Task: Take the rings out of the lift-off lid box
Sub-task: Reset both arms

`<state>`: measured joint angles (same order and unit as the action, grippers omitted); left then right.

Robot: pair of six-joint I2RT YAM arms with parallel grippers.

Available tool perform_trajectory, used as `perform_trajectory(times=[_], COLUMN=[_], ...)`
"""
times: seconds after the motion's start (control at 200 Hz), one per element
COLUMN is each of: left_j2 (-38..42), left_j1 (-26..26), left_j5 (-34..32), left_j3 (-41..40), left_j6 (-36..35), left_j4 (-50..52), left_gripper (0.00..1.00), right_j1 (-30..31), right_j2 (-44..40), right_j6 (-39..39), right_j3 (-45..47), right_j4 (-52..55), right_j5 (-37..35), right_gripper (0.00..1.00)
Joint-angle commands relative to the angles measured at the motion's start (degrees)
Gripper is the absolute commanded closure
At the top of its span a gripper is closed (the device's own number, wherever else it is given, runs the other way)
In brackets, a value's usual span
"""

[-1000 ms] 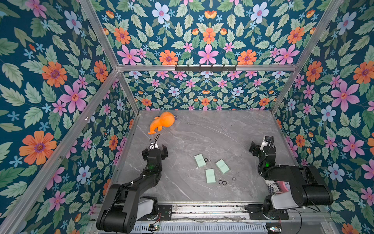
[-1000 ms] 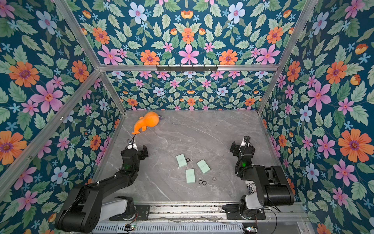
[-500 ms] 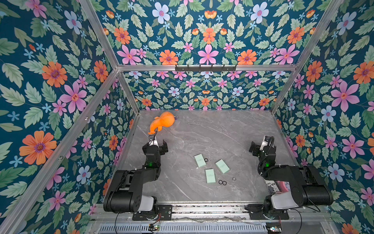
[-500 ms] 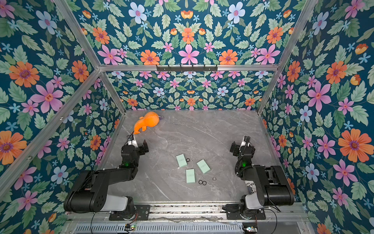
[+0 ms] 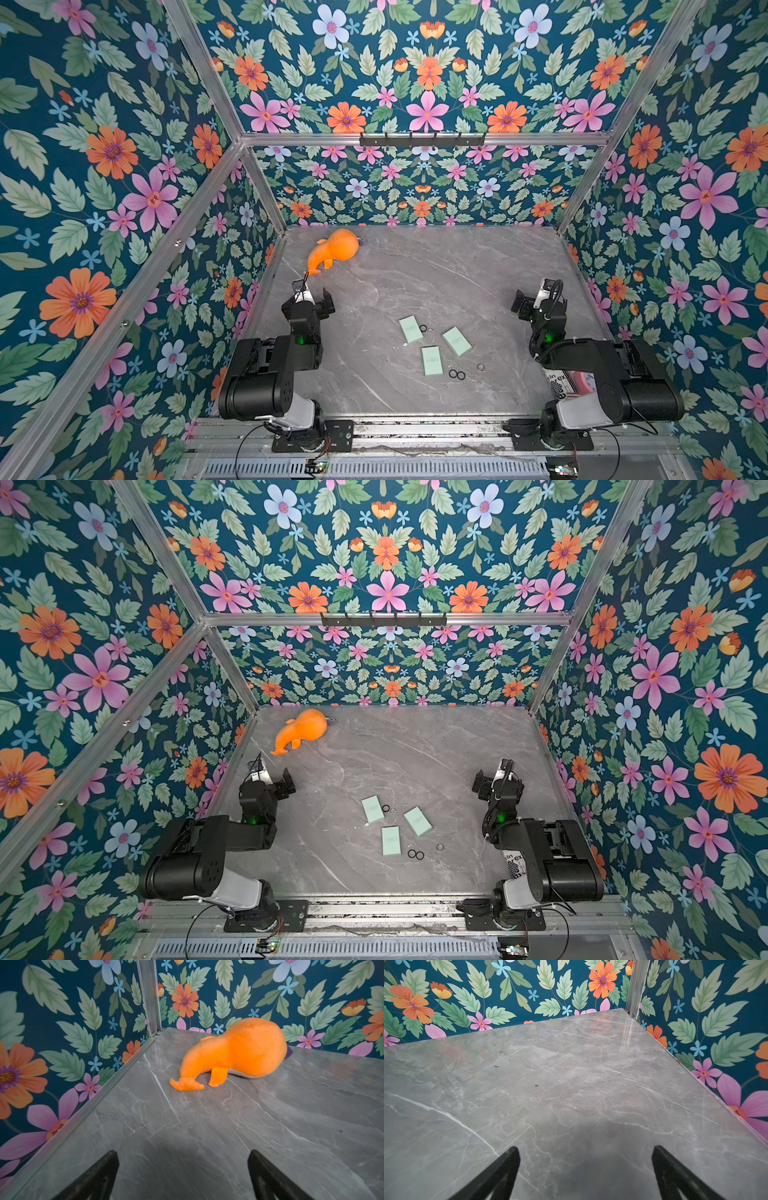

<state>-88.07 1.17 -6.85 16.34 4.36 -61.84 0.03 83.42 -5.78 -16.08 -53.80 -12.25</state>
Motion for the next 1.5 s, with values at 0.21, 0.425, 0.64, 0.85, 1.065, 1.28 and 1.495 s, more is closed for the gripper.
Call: perform_trajectory(times=[0.21,0.425,0.64,0.85,1.065,1.28,1.495], left_j2=[-3.30,-4.02,-3.77,-3.77,-3.77,-3.77,-3.77], left_j1=[0.07,-2.83,-3.31,-3.30,-3.28,-3.28,-3.28], left_j5=[3.13,-3.01,-3.99,-3.96,-3.96,-3.96,-3.96], left_j3=[-0.33,0.27,-0.08,-0.18,-0.17,-0.19,-0.25], left_j6=[-1.52,-3.04,-3.31,-3.30,-3.31,-3.31,-3.31], left_j4=[-7.78,-7.93,-8.23,-8.53,-8.55,-8.53,-8.55], left_gripper=[0.00,0.00,0.00,0.00,0.00,0.00,0.00], right_j1=[-0.02,0.05,0.04,0.00,0.05,0.02,0.05], right_j2=[-0.01,-0.01,-0.01,0.00,0.00,0.04,-0.01], right_j6=[0.31,0.25,0.23,0.24,0.24,0.25,0.22], right_j3=[-0.19,-0.21,-0.16,-0.18,-0.16,-0.21,-0.18], right_j4=[-1.39,-1.52,-1.51,-1.50,-1.55,-1.50,-1.50], right_j5=[-0.68,-0.75,-0.76,-0.76,-0.75,-0.71,-0.76], right_gripper=[0.00,0.00,0.00,0.00,0.00,0.00,0.00])
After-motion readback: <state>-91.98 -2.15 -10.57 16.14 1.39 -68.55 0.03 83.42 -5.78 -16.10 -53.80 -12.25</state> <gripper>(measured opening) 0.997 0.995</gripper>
